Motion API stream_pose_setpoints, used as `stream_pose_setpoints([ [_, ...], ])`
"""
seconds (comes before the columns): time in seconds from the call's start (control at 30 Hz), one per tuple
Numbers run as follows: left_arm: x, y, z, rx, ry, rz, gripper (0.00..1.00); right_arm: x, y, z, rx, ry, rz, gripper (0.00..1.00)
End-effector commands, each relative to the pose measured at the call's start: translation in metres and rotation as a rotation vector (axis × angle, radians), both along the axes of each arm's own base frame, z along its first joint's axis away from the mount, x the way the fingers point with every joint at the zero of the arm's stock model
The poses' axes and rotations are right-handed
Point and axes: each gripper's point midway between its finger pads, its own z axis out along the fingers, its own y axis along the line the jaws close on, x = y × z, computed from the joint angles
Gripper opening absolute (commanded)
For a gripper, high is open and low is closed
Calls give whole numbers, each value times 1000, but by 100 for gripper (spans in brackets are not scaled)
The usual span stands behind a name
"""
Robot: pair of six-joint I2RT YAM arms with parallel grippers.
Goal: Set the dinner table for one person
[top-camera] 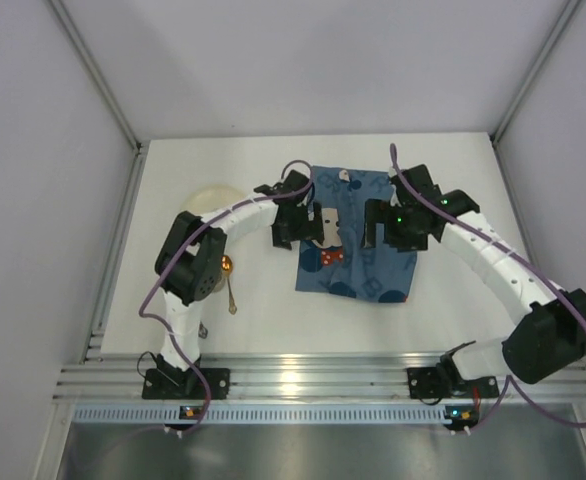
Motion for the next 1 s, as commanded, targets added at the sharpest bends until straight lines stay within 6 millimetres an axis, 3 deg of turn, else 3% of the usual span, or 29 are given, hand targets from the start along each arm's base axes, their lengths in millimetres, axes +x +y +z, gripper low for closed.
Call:
stream_pose_setpoints([
  [0.0, -7, 8, 2, -8, 16, -14, 93, -6, 8, 6, -51, 3, 35, 99],
  [0.07, -14, 8, -12, -4, 48, -29, 91, -9, 15, 1, -63, 18, 52, 98],
  [0.23, -15, 0, -24, -24, 67, -68, 87, -15, 38, -12, -93, 57, 95, 97],
  [0.37, -18, -8, -37, -47, 103, -96, 75, -13, 49, -19, -121, 66, 108, 96],
  [0.5, -26, -12, -56, -47, 154, -120, 56, -14, 60, -26, -135, 84, 124, 94],
  [0.53, -28, -12, -60, -42, 164, -123, 43, -14, 62, -27, -137, 86, 125, 94],
  [0.67, -30, -12, -70, -36, 184, -122, 14, -14, 77, -34, -139, 98, 155, 89],
  [0.77, -30, -12, -71, -36, 187, -124, 10, -15, 93, -45, -132, 113, 187, 79],
  [0.9, -33, -14, -73, -47, 204, -131, 10, -29, 104, -76, -181, 178, 231, 56],
  [0.97, -35, -12, -73, -42, 207, -135, 9, -36, 108, -87, -197, 200, 244, 52],
])
